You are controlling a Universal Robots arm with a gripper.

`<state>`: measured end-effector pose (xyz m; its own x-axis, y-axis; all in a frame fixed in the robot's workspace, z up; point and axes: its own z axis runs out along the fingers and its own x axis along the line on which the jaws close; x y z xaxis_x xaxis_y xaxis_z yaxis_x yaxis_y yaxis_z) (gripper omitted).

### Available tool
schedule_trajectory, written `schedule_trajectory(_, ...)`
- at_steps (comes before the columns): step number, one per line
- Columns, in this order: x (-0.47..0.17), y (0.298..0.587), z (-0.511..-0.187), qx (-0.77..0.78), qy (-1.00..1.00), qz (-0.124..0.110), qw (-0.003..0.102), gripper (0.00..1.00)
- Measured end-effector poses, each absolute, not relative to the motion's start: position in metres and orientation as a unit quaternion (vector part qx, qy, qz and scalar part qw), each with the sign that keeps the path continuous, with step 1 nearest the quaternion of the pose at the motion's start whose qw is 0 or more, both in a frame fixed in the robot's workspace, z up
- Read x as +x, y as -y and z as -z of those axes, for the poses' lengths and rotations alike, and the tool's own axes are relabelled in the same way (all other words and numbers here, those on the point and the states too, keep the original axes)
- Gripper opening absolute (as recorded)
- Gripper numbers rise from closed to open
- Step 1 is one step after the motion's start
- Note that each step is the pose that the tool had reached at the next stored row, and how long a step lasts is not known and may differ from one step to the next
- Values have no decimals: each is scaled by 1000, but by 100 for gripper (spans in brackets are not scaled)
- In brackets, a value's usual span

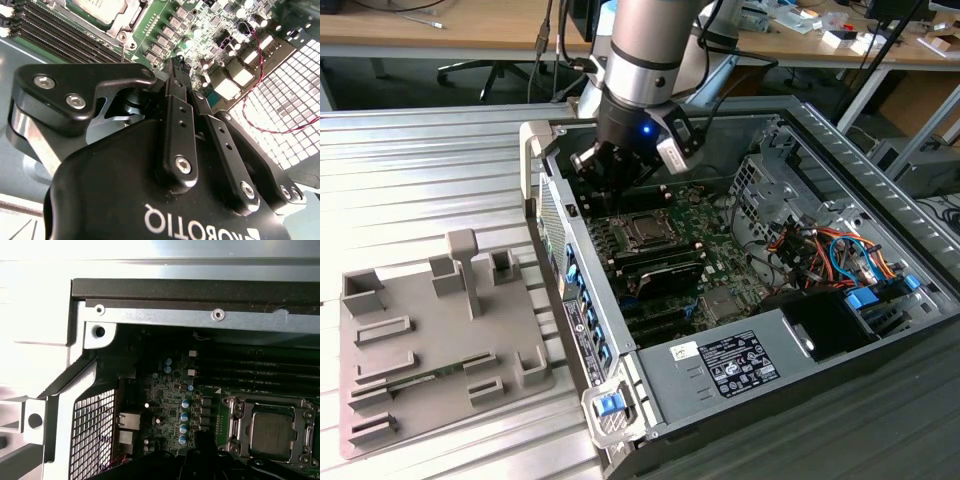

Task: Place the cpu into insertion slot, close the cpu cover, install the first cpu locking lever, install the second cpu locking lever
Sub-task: 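Install the first cpu locking lever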

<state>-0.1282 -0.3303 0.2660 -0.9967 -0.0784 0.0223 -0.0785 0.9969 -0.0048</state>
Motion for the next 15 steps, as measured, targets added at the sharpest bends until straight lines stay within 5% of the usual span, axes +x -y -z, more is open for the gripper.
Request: schedule_trajectory(15, -130, 328, -266, 39, 999, -3, 11, 11)
